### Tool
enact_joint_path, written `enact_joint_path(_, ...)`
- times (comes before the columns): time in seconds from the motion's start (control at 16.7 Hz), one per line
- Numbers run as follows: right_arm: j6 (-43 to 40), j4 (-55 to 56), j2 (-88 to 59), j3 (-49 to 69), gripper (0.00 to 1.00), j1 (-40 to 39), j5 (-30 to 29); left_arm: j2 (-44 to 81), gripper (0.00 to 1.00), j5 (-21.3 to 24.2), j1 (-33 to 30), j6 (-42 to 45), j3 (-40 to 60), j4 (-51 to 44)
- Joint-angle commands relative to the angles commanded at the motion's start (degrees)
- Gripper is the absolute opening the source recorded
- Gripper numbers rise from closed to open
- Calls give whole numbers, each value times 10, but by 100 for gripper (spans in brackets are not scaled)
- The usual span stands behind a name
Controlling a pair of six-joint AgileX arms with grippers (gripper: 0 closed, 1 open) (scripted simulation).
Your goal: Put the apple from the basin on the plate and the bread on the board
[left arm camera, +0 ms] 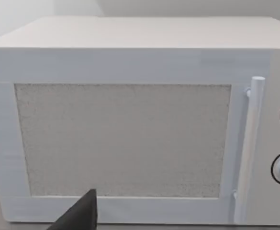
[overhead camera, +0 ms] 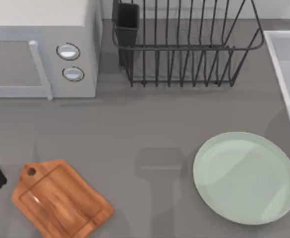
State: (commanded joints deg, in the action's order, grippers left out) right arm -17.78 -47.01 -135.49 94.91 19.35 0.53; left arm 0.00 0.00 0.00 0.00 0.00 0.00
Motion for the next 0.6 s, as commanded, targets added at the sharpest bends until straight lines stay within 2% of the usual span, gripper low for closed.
enact_joint_path(0.24, -1, -92, 51, 38, 0, 0, 1, 0, 100, 0, 0, 0, 0, 0)
enact_joint_path(0.6, 0, -103, 60, 43, 0, 0, 1, 0, 100, 0, 0, 0, 0, 0)
